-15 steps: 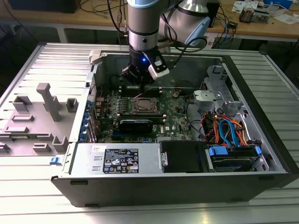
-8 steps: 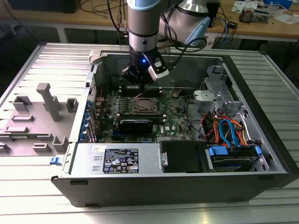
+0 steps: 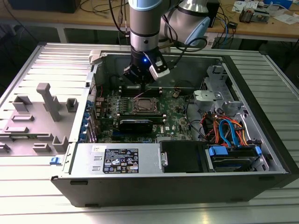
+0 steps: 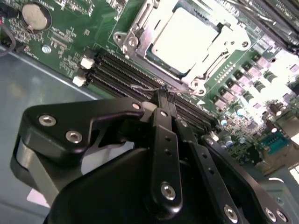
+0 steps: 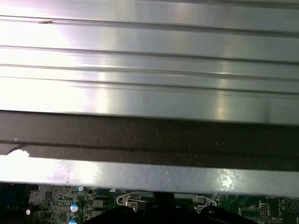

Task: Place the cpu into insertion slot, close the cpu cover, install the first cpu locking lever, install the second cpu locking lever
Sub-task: 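Install the first cpu locking lever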

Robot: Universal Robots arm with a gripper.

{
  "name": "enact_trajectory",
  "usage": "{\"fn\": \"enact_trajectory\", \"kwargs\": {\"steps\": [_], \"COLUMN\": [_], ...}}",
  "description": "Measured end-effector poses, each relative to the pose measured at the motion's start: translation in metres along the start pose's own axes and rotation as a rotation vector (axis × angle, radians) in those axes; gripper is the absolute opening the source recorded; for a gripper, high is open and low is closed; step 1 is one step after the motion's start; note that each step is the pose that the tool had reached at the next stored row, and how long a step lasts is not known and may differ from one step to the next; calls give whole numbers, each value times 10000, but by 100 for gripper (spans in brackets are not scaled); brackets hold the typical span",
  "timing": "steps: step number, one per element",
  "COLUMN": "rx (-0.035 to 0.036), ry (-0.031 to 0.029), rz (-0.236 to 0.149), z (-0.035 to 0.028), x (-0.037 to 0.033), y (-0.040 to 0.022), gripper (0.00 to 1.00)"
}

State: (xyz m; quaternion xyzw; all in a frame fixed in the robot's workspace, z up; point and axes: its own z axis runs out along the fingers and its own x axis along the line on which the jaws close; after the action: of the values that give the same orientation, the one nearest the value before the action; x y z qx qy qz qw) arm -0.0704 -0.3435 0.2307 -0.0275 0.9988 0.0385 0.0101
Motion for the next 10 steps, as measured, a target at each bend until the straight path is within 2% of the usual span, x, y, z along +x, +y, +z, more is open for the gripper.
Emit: {"fn": "enact_trajectory", "kwargs": {"steps": [5,10], "rx": [1,18], "ry": [1,1], "rz": [1,0], "z": [24,73], "x": [-59,-148], "y": [-2,-8], "gripper": [11,11]}}
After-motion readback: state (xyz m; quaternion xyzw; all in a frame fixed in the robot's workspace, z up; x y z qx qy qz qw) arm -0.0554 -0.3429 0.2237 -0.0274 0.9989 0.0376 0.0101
